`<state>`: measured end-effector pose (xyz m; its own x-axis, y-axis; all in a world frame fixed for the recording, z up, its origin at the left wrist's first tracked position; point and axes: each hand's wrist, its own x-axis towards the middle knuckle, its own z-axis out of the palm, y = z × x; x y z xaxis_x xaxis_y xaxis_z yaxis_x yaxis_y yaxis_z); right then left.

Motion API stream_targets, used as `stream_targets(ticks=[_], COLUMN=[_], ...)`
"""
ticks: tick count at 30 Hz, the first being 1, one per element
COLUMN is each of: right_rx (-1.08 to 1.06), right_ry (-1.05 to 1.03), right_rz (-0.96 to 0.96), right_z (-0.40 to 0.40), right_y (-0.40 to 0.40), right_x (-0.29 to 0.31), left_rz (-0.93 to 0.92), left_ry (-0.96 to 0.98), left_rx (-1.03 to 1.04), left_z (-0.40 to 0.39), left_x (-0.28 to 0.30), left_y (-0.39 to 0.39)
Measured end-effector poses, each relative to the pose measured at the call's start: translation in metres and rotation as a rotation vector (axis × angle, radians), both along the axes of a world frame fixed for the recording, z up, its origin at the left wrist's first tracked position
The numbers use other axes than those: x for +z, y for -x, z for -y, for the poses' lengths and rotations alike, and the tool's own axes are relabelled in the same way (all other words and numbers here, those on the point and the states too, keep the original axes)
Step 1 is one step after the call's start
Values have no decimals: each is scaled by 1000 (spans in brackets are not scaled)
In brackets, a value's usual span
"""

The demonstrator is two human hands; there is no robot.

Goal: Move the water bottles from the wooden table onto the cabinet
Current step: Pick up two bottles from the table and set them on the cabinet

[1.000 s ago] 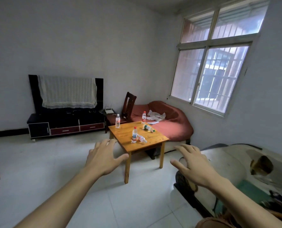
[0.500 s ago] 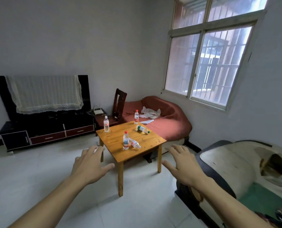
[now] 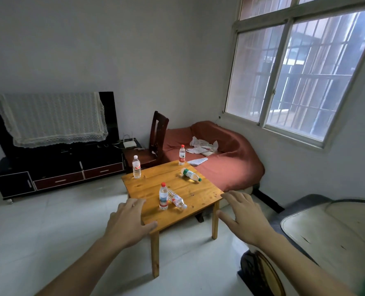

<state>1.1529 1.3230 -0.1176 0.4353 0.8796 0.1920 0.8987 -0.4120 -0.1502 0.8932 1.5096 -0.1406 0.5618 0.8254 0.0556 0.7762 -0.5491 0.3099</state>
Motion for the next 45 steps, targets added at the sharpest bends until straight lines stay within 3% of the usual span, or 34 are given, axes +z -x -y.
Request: stream_targets(ticks=[11, 17, 31, 40, 45], right_rx=[-54, -49, 140, 247, 238], right_ry=[110, 150, 204, 276, 325], right_rz=[27, -33, -175, -186, -157], right_z=[-141, -207, -390, -481, -519], right_y=[-97, -134, -294, -321, -319], right_x=[-24, -46, -99, -123, -130], left_rz=[42, -5, -24, -26, 30], left_ry=[111, 193, 277, 357, 381], left_rx=[-40, -60, 165, 281, 246], left_z=[-171, -225, -344, -391, -428], left_x=[-39, -64, -88, -118, -138], left_y=[-121, -163, -295, -308, -307])
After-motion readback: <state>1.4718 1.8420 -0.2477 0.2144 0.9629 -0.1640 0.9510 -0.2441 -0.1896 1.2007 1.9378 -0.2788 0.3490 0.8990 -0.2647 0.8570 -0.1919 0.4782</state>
